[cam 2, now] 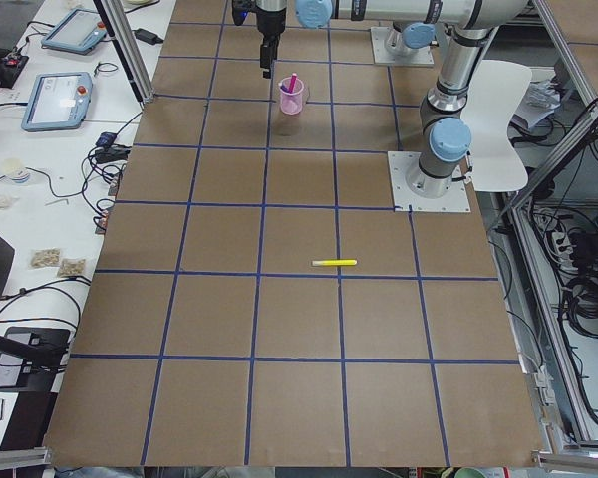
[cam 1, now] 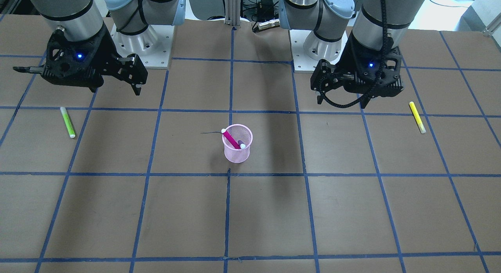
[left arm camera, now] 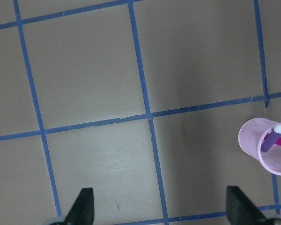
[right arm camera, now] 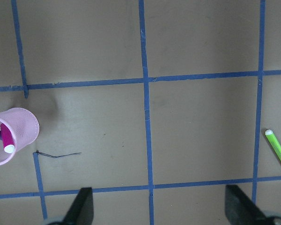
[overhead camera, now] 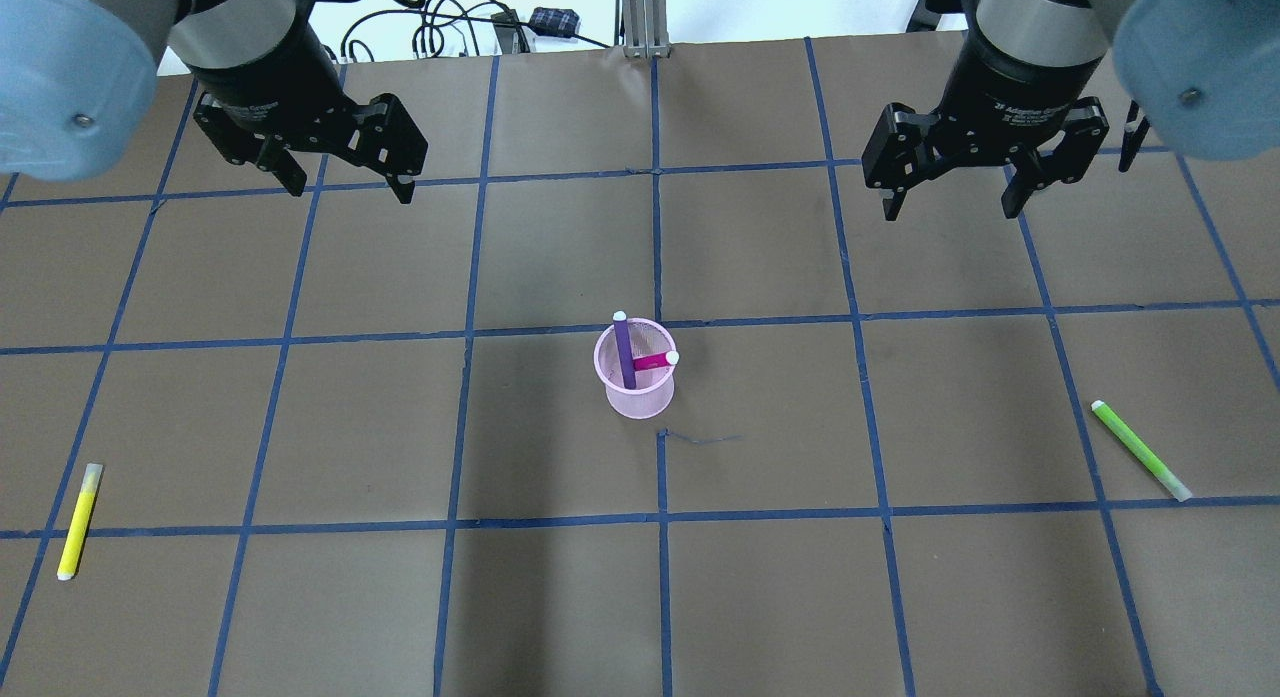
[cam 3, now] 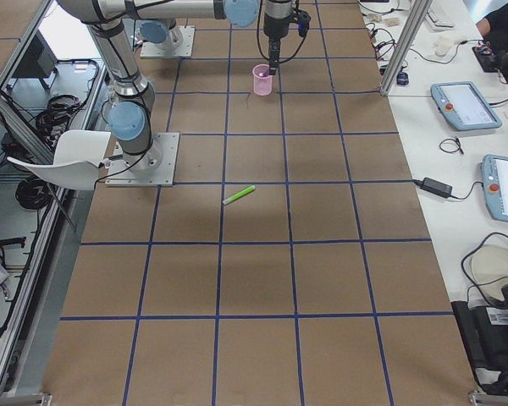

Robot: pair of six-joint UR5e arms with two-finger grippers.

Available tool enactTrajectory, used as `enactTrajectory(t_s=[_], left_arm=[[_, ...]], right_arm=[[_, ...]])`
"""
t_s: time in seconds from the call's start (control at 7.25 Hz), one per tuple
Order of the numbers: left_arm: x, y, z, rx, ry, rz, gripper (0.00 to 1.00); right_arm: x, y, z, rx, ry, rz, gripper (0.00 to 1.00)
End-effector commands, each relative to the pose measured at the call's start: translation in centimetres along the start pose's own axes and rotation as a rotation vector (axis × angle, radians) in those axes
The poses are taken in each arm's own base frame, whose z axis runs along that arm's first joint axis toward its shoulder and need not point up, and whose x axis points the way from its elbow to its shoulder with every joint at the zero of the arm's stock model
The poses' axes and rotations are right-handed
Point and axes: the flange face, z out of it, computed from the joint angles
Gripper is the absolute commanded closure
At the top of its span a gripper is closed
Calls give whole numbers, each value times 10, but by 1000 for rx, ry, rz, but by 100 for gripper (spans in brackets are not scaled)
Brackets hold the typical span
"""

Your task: Insert purple and pink pens into pink cup

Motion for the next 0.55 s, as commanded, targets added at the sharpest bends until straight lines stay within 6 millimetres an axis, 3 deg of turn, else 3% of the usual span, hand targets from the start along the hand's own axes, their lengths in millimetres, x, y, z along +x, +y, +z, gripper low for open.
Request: enactTrajectory(t_s=[0.0, 0.41], left_arm=[[0, 5, -1, -3, 43, -16, 0], [2, 23, -21, -17, 28, -21, 0]], right_arm=[[1, 0, 1, -2, 0, 0, 0], [1, 0, 1, -1, 0, -5, 0]])
